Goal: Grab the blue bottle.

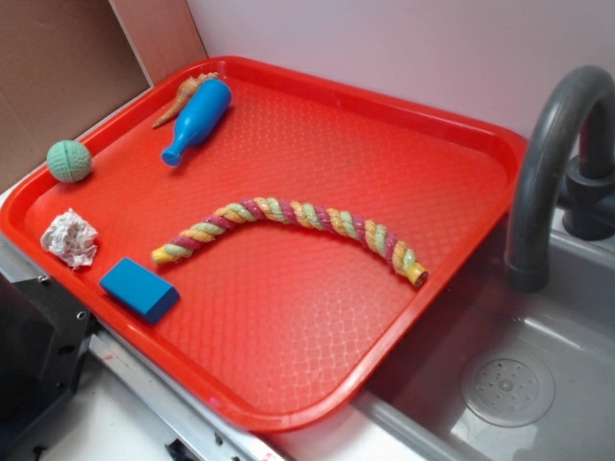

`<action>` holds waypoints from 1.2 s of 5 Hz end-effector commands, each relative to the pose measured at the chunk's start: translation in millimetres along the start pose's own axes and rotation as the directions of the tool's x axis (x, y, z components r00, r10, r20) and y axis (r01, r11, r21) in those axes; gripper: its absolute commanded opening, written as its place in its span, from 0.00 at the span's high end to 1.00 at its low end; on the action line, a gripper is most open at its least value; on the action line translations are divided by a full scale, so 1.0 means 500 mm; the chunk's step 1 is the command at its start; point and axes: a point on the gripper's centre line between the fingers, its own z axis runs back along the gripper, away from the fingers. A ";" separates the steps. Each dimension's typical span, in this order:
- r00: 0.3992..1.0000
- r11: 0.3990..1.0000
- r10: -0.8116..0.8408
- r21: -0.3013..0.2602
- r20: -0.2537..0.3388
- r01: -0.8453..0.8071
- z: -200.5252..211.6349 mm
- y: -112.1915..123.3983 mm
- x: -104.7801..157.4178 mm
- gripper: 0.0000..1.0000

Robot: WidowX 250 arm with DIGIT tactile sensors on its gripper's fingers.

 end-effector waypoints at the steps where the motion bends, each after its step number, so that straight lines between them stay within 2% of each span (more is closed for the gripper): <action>1: 1.000 1.000 0.000 0.000 0.000 0.000 0.000 0.000 0.000 0.00; 2: 0.967 0.969 0.237 0.049 0.089 -0.242 -0.017 0.033 0.030 0.00; 3: 0.877 0.886 0.446 0.047 0.178 -0.461 -0.043 0.078 0.063 0.00; 4: 0.789 0.813 0.557 0.020 0.258 -0.581 -0.090 0.129 0.110 0.00; 5: 0.755 0.778 0.590 0.050 0.287 -0.627 -0.128 0.170 0.146 0.00; 6: 0.733 0.761 0.608 0.038 0.306 -0.647 -0.159 0.208 0.183 0.00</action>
